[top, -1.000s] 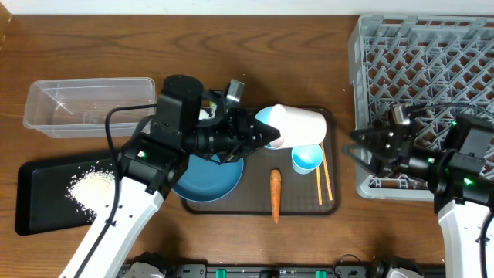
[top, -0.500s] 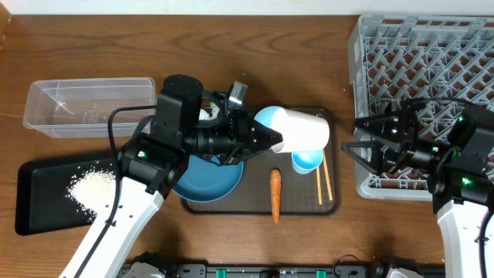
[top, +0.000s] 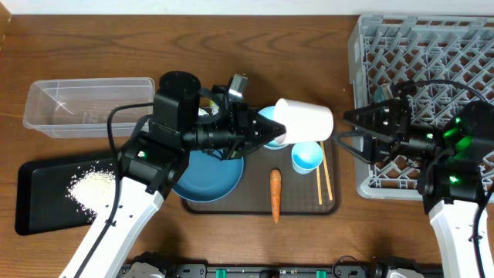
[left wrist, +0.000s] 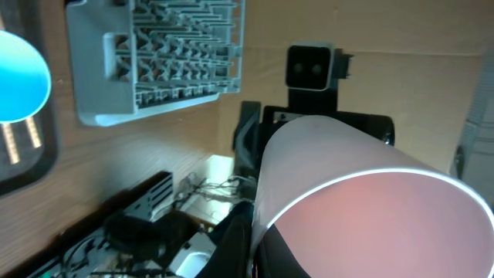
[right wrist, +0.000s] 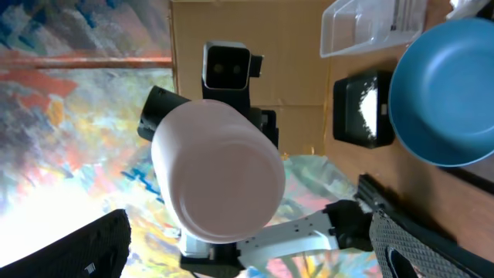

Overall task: Sort waste into correct bins and load items into the dishwasher rack
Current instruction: 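Bring the right gripper to the pink cup held by the left gripper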

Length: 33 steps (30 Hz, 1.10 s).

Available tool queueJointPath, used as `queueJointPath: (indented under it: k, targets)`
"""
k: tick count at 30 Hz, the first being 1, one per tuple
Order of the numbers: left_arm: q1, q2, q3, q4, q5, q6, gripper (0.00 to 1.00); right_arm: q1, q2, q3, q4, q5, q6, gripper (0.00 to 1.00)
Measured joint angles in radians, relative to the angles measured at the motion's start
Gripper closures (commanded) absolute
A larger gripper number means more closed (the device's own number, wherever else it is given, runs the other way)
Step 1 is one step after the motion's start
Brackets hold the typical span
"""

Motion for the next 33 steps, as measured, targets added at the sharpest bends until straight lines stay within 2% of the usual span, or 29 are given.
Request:
queueJointPath:
  k: [4, 11, 19, 26, 33]
  targets:
    - [0.0, 0.0, 0.0, 0.05, 0.0, -0.049, 0.94, 0.021, 0.001, 0.0, 0.12, 0.025, 0.094, 0.01]
    - [-0.019, 0.0, 0.0, 0.059, 0.0, -0.087, 0.94, 0.047, 0.0, -0.001, 0.547, 0.093, 0.362, 0.01]
    - [-0.008, 0.0, 0.0, 0.12, -0.002, -0.128, 0.94, 0.098, 0.002, -0.001, 0.543, 0.19, 0.464, 0.01]
    - [0.002, 0.0, 0.0, 0.132, -0.008, -0.156, 0.94, 0.134, 0.02, -0.001, 0.543, 0.262, 0.468, 0.01]
    - [0.003, 0.0, -0.01, 0.209, -0.005, -0.183, 0.94, 0.143, 0.047, 0.004, 0.554, 0.292, 0.465, 0.05]
